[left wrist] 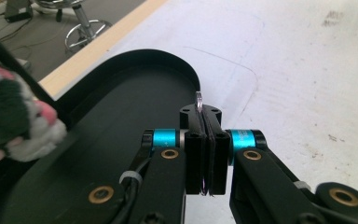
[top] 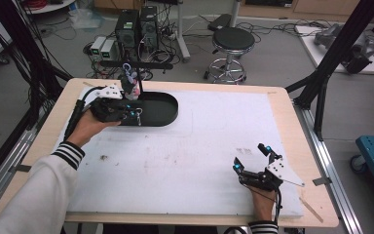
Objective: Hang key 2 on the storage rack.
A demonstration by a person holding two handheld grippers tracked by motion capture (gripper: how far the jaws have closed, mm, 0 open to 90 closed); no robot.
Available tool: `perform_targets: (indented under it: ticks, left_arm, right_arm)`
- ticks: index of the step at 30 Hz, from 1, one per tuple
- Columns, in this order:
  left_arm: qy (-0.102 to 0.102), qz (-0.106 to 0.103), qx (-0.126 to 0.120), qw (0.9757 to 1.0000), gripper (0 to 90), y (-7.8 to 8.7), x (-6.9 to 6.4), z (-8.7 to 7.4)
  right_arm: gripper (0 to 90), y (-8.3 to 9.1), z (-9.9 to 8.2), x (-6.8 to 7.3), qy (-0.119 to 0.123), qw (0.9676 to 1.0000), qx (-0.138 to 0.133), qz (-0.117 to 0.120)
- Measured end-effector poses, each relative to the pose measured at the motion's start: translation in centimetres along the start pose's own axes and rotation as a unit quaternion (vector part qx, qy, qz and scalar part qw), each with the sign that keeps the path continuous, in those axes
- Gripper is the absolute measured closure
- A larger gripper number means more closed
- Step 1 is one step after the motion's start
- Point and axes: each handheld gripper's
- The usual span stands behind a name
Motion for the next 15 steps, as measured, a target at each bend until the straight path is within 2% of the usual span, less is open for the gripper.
perform_targets:
  ticks: [6, 8, 15]
  left_arm:
    - [0.015, -0.001, -0.024, 0.9996, 88.0, 1.3, 0.8, 0.0]
    - [0.008, 0.002, -0.019, 0.9998, 88.0, 1.7, 1.1, 0.3]
    - [0.000, 0.016, -0.034, 0.9993, 88.0, 3.5, 2.1, 2.1]
  right_arm:
    - [0.6, 0.0, 0.0, 0.0, 0.000, 1.0000, -0.001, 0.000]
    - [0.6, 0.0, 0.0, 0.0, 0.001, 1.0000, -0.001, 0.000]
    - [0.6, 0.0, 0.0, 0.0, 0.001, 1.0000, -0.001, 0.000]
Point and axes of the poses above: each handheld gripper's, and its own axes: y roughly backward along the jaws, z roughly out of its top, x roughly to its left, and after that the axes turned 9 degrees about -x, right-handed
